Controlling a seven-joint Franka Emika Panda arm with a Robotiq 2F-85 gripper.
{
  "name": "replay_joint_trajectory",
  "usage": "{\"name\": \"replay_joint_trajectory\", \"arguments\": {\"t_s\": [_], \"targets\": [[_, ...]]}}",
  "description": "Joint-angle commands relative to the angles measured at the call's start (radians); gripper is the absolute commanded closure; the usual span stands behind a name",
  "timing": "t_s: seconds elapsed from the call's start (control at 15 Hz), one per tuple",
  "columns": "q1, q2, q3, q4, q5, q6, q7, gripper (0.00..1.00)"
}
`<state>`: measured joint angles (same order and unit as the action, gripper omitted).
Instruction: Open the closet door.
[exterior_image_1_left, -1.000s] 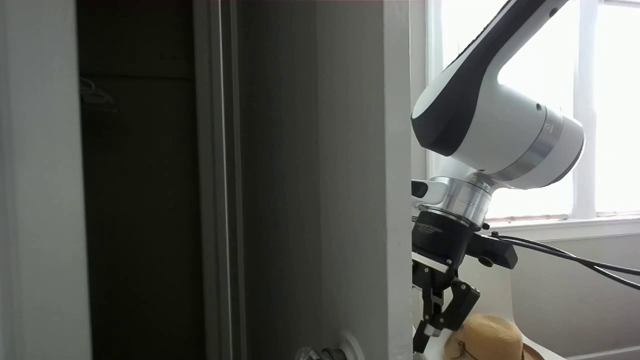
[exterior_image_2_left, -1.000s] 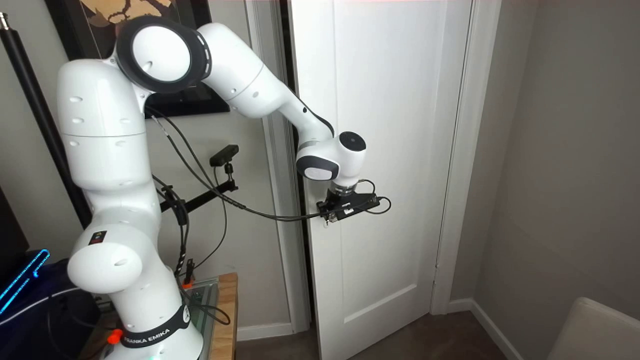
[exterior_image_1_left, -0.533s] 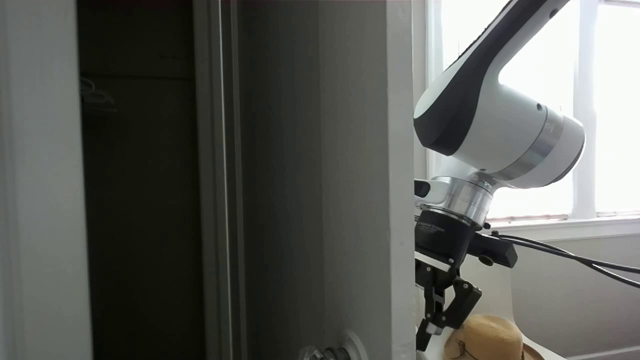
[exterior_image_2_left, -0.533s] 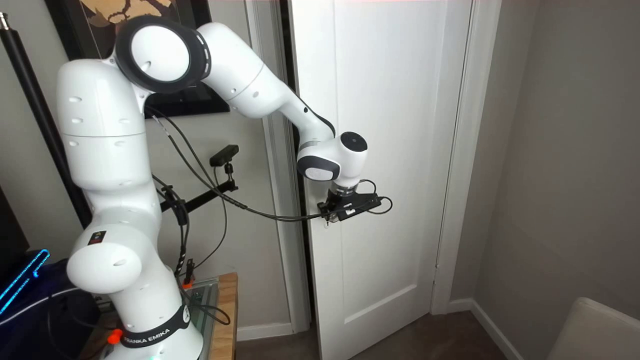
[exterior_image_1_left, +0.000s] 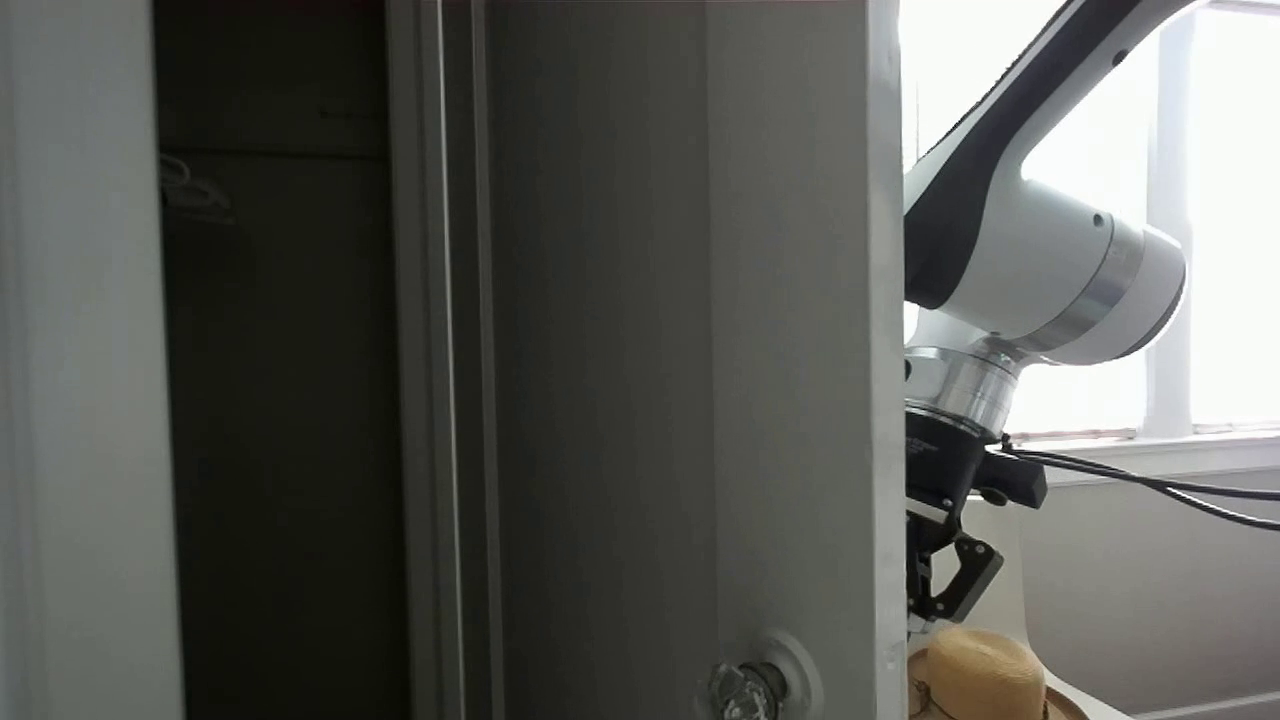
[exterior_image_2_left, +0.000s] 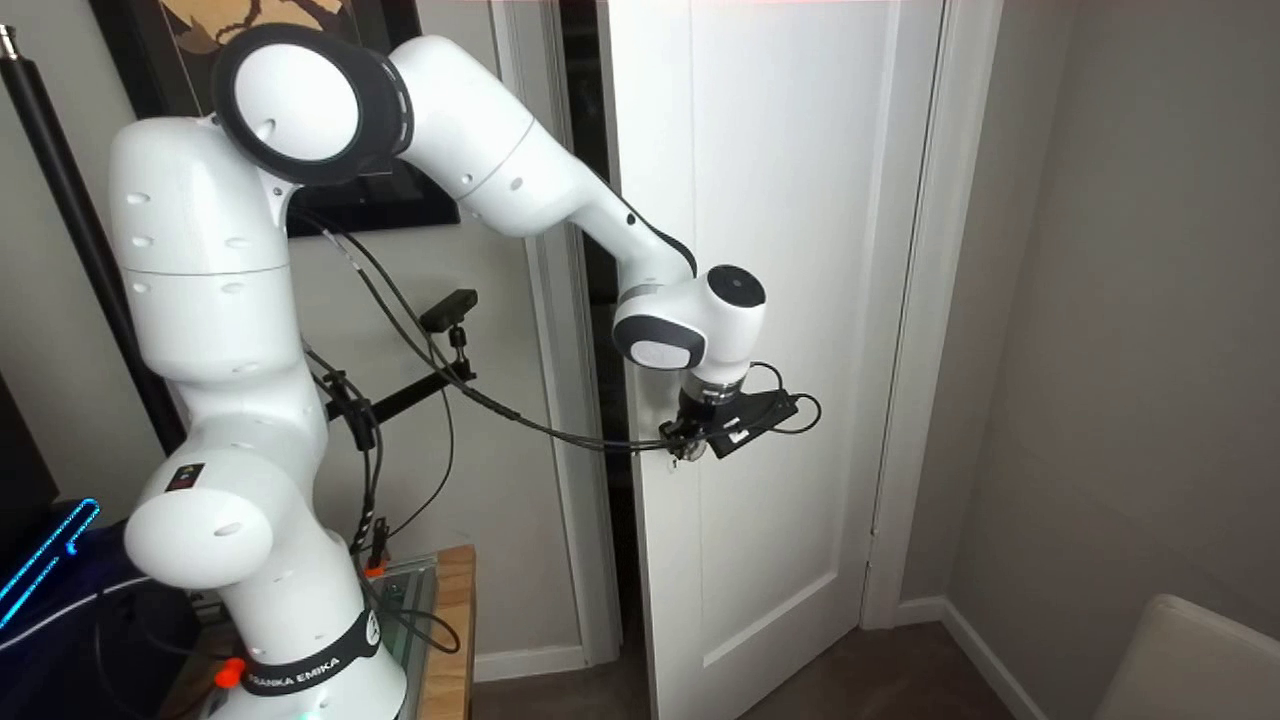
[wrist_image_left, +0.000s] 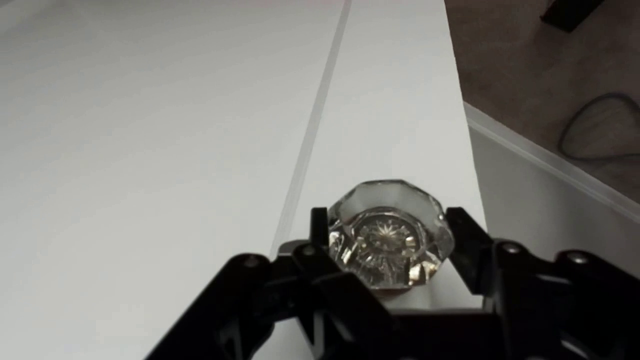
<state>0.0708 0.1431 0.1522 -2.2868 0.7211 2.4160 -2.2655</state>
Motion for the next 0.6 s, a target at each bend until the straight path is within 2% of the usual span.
{"name": "replay_joint_trajectory", "arguments": {"t_s": [0.0,0.53], "targets": [[-0.032,-0.030,-0.024,0.023,-0.065,-0.064,-0.071,0.66],[-0.071,-0.022,-0.046,0.055,-0.099,-0.082,-0.127,0.66]]}}
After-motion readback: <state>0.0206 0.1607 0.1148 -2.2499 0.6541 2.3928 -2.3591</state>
